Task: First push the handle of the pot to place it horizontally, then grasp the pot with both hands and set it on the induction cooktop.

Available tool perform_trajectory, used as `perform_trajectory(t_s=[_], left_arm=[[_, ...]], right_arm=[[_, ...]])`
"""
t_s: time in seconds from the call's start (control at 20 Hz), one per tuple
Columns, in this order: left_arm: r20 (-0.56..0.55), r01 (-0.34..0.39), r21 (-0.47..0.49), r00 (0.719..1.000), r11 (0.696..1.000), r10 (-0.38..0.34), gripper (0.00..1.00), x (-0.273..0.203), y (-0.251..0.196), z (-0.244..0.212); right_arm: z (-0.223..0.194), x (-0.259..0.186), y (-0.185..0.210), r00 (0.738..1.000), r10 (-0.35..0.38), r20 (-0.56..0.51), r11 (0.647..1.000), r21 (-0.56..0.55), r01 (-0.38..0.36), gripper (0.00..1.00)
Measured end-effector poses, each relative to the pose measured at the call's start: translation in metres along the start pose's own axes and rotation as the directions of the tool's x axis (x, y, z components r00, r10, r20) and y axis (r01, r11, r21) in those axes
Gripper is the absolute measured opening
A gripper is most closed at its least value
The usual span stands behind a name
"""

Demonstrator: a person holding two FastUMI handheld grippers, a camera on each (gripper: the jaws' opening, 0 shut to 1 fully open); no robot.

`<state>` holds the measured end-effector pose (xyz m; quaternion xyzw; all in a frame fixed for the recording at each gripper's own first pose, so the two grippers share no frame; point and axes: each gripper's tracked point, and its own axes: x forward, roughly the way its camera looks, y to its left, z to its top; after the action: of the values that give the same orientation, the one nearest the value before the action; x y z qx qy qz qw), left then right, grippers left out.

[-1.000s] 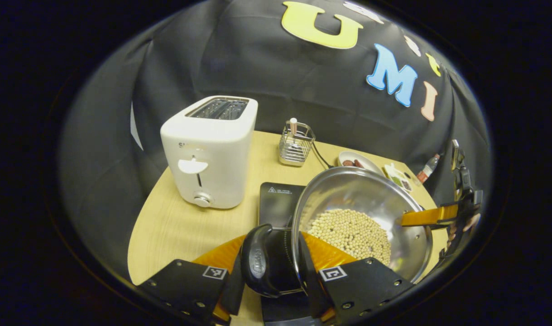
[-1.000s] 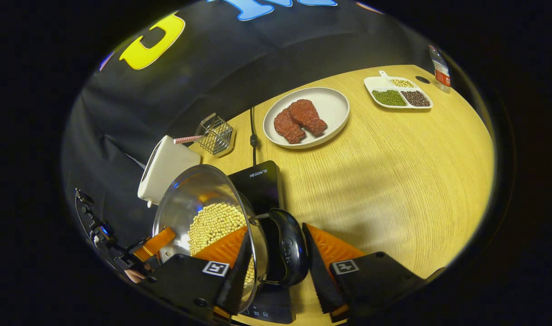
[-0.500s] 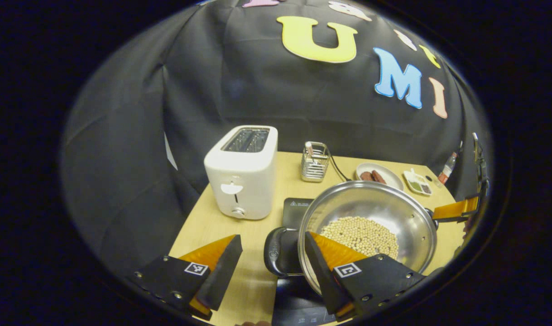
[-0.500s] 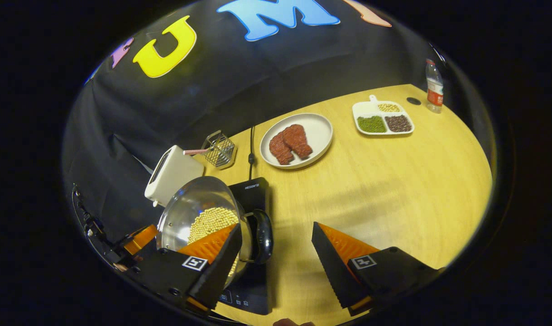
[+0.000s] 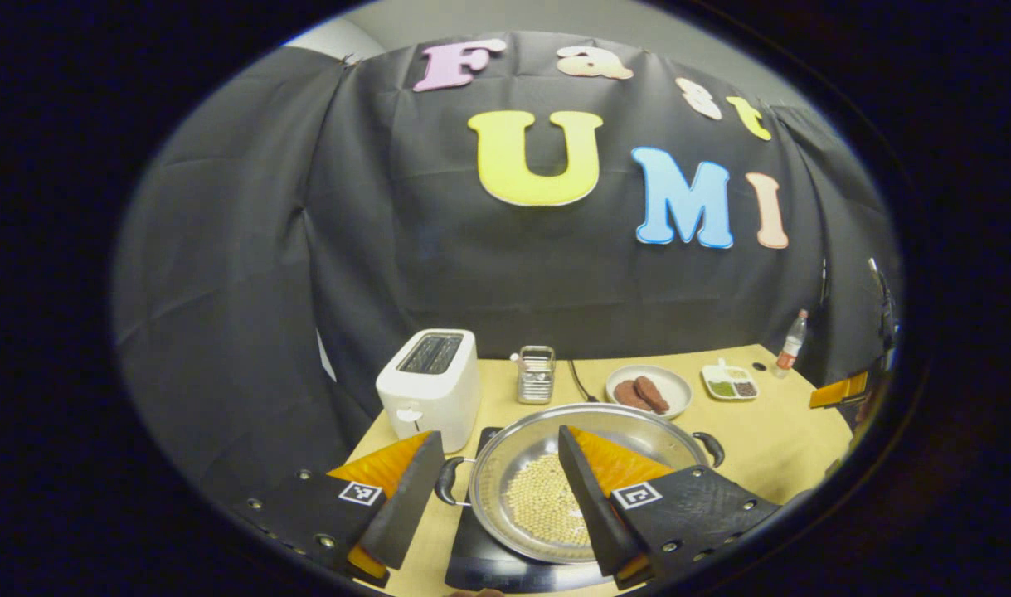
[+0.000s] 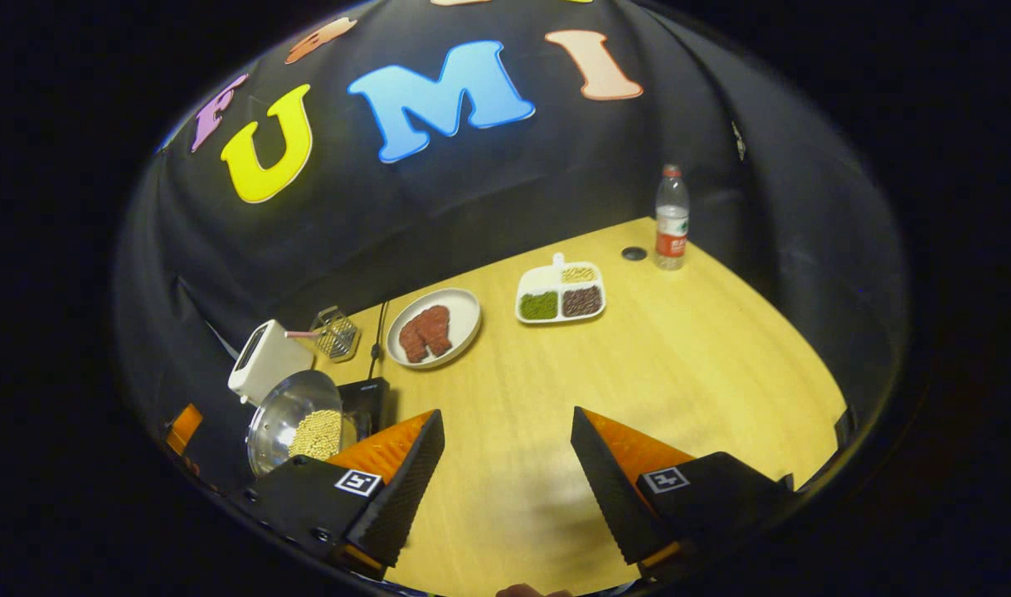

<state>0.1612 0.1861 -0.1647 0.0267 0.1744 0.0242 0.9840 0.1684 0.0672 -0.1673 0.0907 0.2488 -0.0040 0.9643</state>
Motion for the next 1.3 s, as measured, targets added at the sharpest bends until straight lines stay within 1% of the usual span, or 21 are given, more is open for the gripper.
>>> perform_trajectory(t_s=[0.1, 0.2, 0.4, 0.45, 0.5, 0.65, 0.8, 0.9, 1.0, 1.05, 1.1, 1.2, 1.25, 1.3], left_arm=[[0.048, 0.011, 0.008, 0.999, 1.0, -0.012, 0.84, -0.016, -0.029, 0.024], [0.097, 0.022, -0.003, 0.995, 1.0, -0.022, 0.85, -0.038, -0.06, 0.051], [0.188, 0.065, -0.013, 0.98, 0.998, -0.061, 0.84, -0.095, -0.136, 0.104], [0.217, 0.078, -0.012, 0.973, 0.997, -0.074, 0.82, -0.11, -0.158, 0.117], [0.237, 0.073, -0.016, 0.969, 0.997, -0.067, 0.79, -0.122, -0.175, 0.127], [0.286, 0.041, -0.045, 0.958, 0.998, -0.027, 0.78, -0.168, -0.217, 0.14], [0.298, 0.037, -0.084, 0.954, 0.996, -0.01, 0.78, -0.201, -0.26, 0.135], [0.318, 0.03, -0.104, 0.948, 0.994, 0.005, 0.78, -0.22, -0.277, 0.132], [0.346, 0.013, -0.106, 0.938, 0.994, 0.025, 0.78, -0.229, -0.288, 0.125], [0.339, -0.013, -0.103, 0.94, 0.995, 0.047, 0.78, -0.236, -0.287, 0.11], [0.329, -0.035, -0.112, 0.942, 0.993, 0.07, 0.8, -0.242, -0.286, 0.099], [0.293, -0.044, -0.151, 0.952, 0.988, 0.087, 0.84, -0.256, -0.295, 0.078], [0.28, -0.049, -0.168, 0.955, 0.985, 0.095, 0.78, -0.262, -0.295, 0.072], [0.275, -0.057, -0.174, 0.956, 0.983, 0.104, 0.84, -0.268, -0.293, 0.071]], right_arm=[[0.022, -0.023, -0.022, 0.996, -0.016, 0.083, 0.999, -0.028, 0.019, 0.98], [0.044, -0.047, -0.039, 0.986, -0.015, 0.165, 0.998, -0.054, 0.024, 0.98], [0.076, -0.093, -0.078, 0.956, -0.009, 0.292, 0.998, -0.063, 0.029, 0.98], [0.084, -0.107, -0.086, 0.946, 0.005, 0.324, 0.997, -0.074, 0.02, 0.98], [0.092, -0.119, -0.096, 0.934, 0.013, 0.358, 0.995, -0.094, 0.022, 0.98], [0.115, -0.16, -0.125, 0.889, 0.026, 0.458, 0.986, -0.159, 0.053, 0.98], [0.12, -0.194, -0.136, 0.871, 0.067, 0.486, 0.979, -0.2, 0.036, 0.98], [0.126, -0.212, -0.148, 0.849, 0.084, 0.521, 0.974, -0.222, 0.039, 0.98], [0.116, -0.229, -0.164, 0.85, 0.083, 0.52, 0.97, -0.239, 0.051, 0.97], [0.107, -0.235, -0.172, 0.853, 0.082, 0.515, 0.97, -0.237, 0.05, 0.98], [0.099, -0.24, -0.179, 0.857, 0.078, 0.509, 0.973, -0.226, 0.045, 0.98], [0.086, -0.239, -0.192, 0.866, 0.068, 0.496, 0.978, -0.204, 0.04, 0.98], [0.081, -0.238, -0.195, 0.87, 0.071, 0.487, 0.979, -0.203, 0.034, 0.98], [0.077, -0.235, -0.195, 0.875, 0.075, 0.479, 0.978, -0.209, 0.031, 0.98]])
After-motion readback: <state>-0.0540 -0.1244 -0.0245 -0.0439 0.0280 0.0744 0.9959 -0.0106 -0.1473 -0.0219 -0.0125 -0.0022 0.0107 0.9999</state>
